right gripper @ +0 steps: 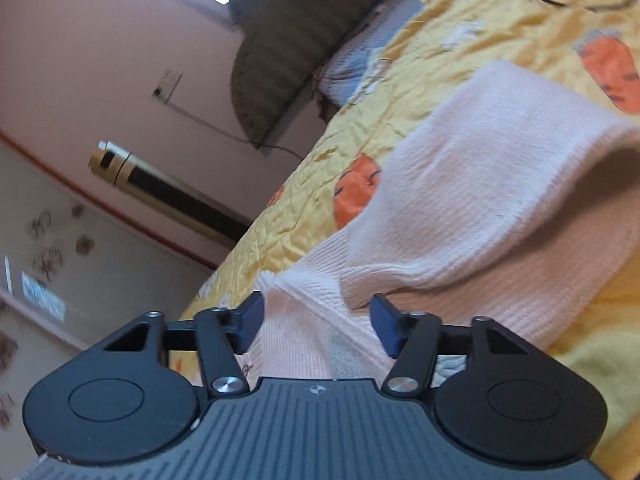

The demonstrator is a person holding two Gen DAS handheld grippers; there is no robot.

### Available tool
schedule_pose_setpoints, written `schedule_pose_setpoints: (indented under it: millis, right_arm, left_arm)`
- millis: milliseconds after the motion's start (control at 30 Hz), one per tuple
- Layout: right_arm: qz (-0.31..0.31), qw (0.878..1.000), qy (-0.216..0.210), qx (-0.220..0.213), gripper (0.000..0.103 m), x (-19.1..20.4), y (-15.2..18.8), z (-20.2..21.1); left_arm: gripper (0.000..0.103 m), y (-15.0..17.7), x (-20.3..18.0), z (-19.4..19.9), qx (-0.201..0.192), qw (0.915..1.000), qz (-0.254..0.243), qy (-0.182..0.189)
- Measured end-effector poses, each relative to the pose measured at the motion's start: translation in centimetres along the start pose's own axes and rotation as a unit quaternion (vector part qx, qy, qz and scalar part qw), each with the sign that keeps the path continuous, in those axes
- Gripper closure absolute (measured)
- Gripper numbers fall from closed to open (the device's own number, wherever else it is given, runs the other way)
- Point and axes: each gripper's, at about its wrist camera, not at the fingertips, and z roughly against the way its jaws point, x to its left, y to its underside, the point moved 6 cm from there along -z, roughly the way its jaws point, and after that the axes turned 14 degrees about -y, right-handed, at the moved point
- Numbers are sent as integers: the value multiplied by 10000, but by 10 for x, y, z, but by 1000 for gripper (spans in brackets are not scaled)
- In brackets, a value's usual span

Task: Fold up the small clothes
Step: 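Lift the cuff with the right gripper and fold the sleeve across the sweater body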

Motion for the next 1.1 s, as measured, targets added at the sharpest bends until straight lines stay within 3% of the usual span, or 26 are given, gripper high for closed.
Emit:
schedule_pose_setpoints:
  millis: [100, 300, 367, 433, 467, 533, 633, 733, 833, 967, 1100]
  right_arm:
    - [-869, 9962, -75, -68, 38, -20, -6, 5]
    - [-1752, 9826, 88, -607, 38, -40, -11, 0]
    - [-1844, 9796, 258, -759, 50, -44, -10, -13]
    - [-1592, 9840, 466, -650, 89, -48, -10, -27]
    - [-1522, 9851, 483, -633, 89, -50, -8, -30]
    - [-1492, 9864, 160, -671, 89, -49, -5, -25]
    - [-1609, 9829, -611, -662, 89, -37, 1, -12]
    - [-1823, 9737, -1266, -512, 89, -24, 10, -3]
    - [-2336, 9520, -1943, -383, 89, -20, 22, 4]
    - [-2428, 9475, -2057, -310, 88, -21, 32, 12]
    - [-2492, 9486, -1933, -270, 88, -29, 34, 14]
  left_arm:
    - [0, 3, -5, -3, 89, 10000, -12, -6]
    - [0, 4, -22, -10, 111, 9999, -60, 92]
    - [0, 0, -31, -10, 85, 9997, -13, 232]
    - [0, -7, -41, -12, 29, 9990, -9, 439]
    - [0, -11, -47, -14, 11, 9984, 8, 560]
    - [0, -19, -58, -25, 134, 9961, 150, 861]
    - [0, -21, -74, -52, 636, 9873, 495, 1369]
    - [0, -18, -82, -78, 903, 9830, 913, 1316]
    - [1, -11, -85, -97, 1144, 9753, 1303, 1368]
    - [43, -1, -82, -115, 1440, 9719, 1479, 1129]
    - [56, 2, -72, -120, 1438, 9732, 1547, 915]
